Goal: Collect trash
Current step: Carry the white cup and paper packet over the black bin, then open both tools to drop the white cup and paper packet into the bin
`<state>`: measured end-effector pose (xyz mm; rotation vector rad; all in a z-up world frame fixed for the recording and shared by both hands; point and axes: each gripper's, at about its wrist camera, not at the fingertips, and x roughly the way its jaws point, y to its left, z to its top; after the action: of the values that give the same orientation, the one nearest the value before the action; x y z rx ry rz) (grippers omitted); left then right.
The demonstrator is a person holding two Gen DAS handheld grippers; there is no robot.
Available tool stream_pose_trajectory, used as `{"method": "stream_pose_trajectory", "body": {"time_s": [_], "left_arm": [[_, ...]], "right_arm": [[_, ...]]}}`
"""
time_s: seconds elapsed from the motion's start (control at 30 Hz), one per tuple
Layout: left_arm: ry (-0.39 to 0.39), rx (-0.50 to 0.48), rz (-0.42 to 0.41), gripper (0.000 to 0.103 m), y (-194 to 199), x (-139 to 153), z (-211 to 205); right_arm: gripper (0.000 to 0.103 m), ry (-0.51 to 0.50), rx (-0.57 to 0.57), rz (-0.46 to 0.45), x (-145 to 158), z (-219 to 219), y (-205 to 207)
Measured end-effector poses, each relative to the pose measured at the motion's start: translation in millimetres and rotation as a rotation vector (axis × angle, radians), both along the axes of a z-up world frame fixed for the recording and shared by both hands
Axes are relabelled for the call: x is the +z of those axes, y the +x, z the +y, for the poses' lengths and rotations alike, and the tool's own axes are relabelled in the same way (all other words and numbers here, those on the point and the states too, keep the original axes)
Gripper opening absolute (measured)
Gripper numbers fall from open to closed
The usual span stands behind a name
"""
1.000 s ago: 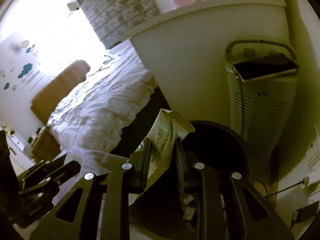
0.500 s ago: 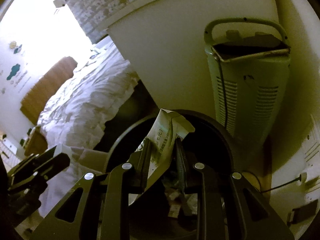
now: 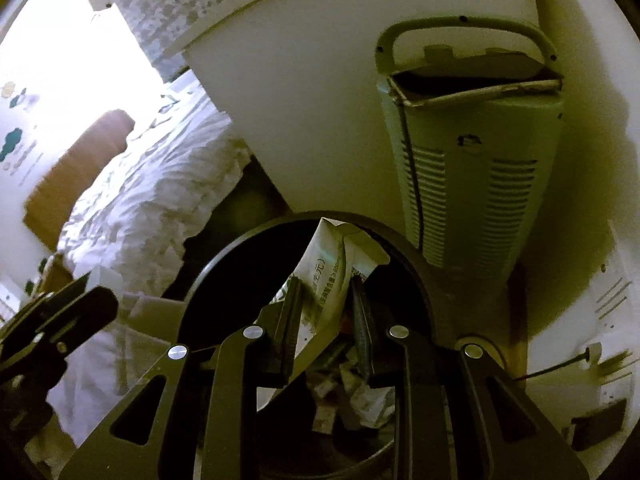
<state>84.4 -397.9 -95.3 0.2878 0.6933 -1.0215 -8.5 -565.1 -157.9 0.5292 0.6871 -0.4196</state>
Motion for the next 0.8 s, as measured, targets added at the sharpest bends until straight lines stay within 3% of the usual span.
{"method": "stream_pose_trajectory", "body": {"time_s": [0.17,0.23,0.3,0.4,0.57,0.8], "left_arm": [[-0.021,-0.003,-0.002,0.037,-4,6,-2],[-0.025,-0.004,-0.006,0.038,-6,8,-2],[-0.034,-0.005,-0.011,0.046,-9,11,2],[-0.056,0.012,-0.032,0.073,-16,18,12],[-0.086,0.044,-0.068,0.092,-25,32,34],[-0.116,0.106,-0.091,0.097,-30,49,76]], "right_arm": [[0.028,-0.003,-0.008,0.031,-3,-1,-1],[0.055,0.003,-0.019,0.026,-3,0,-4],[0.062,0.012,-0.031,0.009,-1,3,-9],[0.062,0.014,-0.027,0.002,2,11,-14],[0.071,0.031,-0.012,-0.020,9,26,-20],[0.072,0.011,0.072,-0.035,31,72,-10]]}}
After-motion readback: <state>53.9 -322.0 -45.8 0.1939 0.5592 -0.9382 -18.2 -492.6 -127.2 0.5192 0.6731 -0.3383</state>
